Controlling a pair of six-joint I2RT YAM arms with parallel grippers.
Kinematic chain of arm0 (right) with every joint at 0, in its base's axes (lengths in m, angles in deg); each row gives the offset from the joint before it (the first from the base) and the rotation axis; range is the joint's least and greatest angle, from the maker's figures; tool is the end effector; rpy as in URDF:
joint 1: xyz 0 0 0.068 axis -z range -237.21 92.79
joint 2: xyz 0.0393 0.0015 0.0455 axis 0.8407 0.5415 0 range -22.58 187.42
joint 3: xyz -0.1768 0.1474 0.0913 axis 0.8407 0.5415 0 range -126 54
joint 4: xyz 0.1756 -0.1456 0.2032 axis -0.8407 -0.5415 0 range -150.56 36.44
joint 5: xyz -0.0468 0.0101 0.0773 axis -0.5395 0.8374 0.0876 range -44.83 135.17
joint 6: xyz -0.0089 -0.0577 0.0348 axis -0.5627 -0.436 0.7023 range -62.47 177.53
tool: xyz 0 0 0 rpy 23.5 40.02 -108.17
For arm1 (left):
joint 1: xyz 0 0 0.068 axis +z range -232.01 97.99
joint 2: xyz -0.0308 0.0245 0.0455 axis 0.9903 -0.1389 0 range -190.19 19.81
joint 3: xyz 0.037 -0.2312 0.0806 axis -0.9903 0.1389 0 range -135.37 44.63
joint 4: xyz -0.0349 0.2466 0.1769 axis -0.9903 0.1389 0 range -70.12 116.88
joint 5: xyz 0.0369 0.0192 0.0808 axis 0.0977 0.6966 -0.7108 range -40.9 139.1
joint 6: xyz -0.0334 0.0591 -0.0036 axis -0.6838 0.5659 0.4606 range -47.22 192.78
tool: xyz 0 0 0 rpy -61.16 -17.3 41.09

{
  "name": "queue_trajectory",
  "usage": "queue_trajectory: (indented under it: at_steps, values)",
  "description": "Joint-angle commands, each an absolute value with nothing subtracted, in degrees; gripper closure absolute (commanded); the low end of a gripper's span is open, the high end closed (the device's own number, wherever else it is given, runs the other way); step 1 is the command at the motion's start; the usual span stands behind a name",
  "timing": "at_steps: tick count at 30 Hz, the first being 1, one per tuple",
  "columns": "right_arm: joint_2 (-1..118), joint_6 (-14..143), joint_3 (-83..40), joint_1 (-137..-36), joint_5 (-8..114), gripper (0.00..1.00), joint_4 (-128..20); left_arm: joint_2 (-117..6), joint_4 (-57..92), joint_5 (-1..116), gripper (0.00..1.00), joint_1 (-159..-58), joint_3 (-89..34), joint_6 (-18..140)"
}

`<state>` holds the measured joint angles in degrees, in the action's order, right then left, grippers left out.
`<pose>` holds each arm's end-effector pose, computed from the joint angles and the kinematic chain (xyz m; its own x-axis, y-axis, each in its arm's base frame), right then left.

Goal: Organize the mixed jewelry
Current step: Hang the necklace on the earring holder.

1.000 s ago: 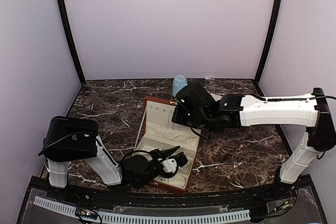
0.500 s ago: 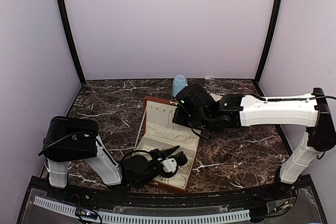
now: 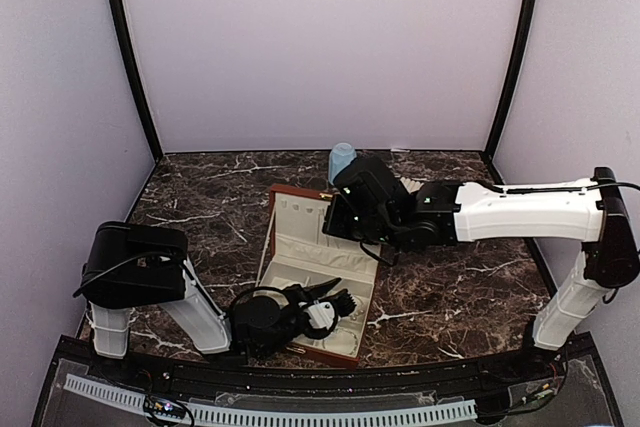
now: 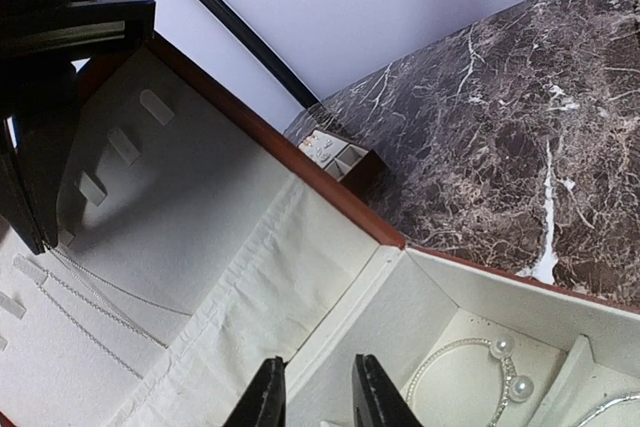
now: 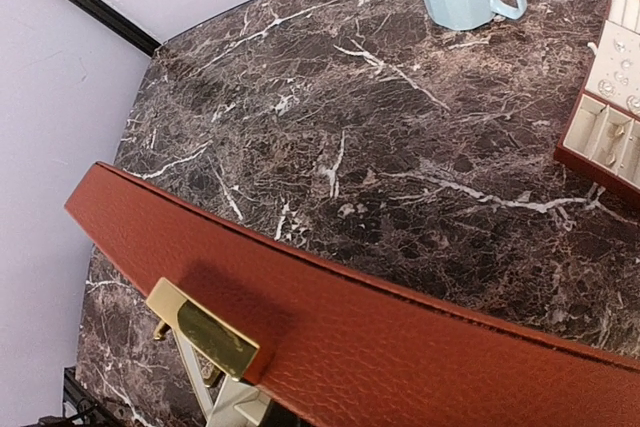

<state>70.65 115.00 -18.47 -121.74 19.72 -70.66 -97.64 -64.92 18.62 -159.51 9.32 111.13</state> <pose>0.2039 0.3732 0.2281 -0.7063 0.2877 -0.6469 -0.1372 0.8408 0.5237 0.1029 -0.3356 0.0497 0.4619 0.3871 -0.7980 0.5676 0.5624 0.6013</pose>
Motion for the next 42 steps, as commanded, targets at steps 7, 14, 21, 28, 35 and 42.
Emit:
queue_trajectory:
  at_steps: [7, 14, 21, 28, 35, 42]
  values:
    - [72.2, 117.37, -18.8, -122.07, 18.51, 1.0, -66.51, -99.5, -67.56, 22.33, 0.74, -160.73, 10.36, 107.22]
    - [71.06, 124.24, -17.17, -121.99, 14.66, 1.0, -67.32, -100.82, -68.1, 22.7, 0.75, -161.65, 10.54, 106.63]
    - [71.71, 128.62, -16.74, -121.33, 14.51, 1.0, -69.57, -101.45, -68.8, 23.17, 0.75, -162.61, 10.84, 106.23]
    - [71.67, 133.2, -15.2, -120.28, 15.37, 1.0, -70.4, -101.65, -69.63, 22.86, 0.75, -163.41, 11.01, 105.93]
    - [70.97, 133.04, -13.95, -119.86, 16.22, 1.0, -69.68, -101.84, -70.69, 22.21, 0.75, -163.56, 11.38, 106.21]
    - [70.94, 126.71, -13.95, -120.05, 19.23, 1.0, -64.12, -101.88, -71.52, 21.88, 0.75, -163.57, 11.67, 106.19]
